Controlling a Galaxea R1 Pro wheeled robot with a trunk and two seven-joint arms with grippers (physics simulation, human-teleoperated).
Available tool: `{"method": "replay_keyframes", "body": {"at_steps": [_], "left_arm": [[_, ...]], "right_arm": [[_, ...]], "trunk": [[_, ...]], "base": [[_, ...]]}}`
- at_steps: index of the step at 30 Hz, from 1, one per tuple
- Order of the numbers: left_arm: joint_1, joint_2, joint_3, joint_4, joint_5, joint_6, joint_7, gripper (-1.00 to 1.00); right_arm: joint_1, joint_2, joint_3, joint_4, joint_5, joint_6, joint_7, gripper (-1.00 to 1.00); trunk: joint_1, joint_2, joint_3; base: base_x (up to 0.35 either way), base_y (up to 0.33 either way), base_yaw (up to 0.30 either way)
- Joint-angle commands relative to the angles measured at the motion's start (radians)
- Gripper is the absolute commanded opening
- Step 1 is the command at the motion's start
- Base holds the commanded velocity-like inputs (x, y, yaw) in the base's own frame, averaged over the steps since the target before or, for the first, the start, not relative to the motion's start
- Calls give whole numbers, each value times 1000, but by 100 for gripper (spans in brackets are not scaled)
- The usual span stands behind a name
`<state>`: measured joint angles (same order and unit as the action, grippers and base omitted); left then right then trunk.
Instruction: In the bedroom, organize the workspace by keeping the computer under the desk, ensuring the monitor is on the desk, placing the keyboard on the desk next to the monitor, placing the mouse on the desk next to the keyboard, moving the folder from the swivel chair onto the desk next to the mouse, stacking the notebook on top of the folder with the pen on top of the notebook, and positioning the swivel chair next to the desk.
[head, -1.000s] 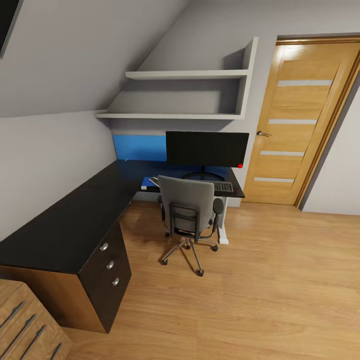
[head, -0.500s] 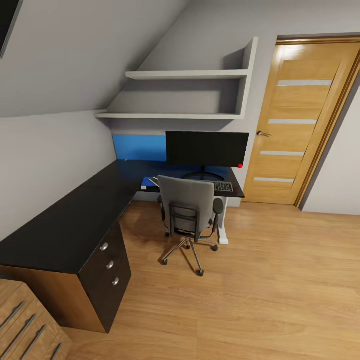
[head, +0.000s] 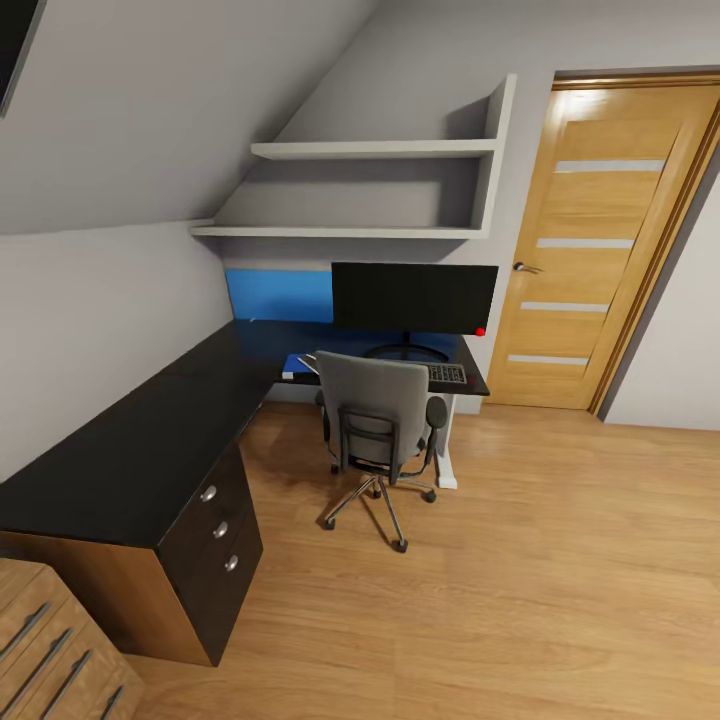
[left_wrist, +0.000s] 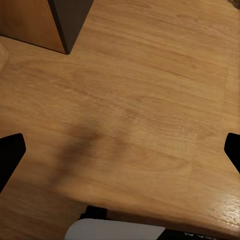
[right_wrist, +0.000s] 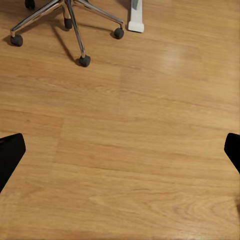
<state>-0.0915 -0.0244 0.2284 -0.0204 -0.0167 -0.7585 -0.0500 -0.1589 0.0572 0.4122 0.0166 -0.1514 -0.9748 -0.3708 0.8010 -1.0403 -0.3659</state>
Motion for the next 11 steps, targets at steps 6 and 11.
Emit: {"method": "replay_keyframes", "body": {"at_steps": [6, 11], "left_arm": [[-1, 0, 8, 0, -2, -2, -5, 100], [-1, 0, 8, 0, -1, -2, -5, 100]], "right_arm": [[-1, 1, 9, 2, -10, -4, -1, 100], [-1, 1, 9, 2, -10, -4, -1, 100]], "trunk": [[0, -1, -1], [0, -1, -1]], "base": [[0, 0, 0], [0, 0, 0]]}}
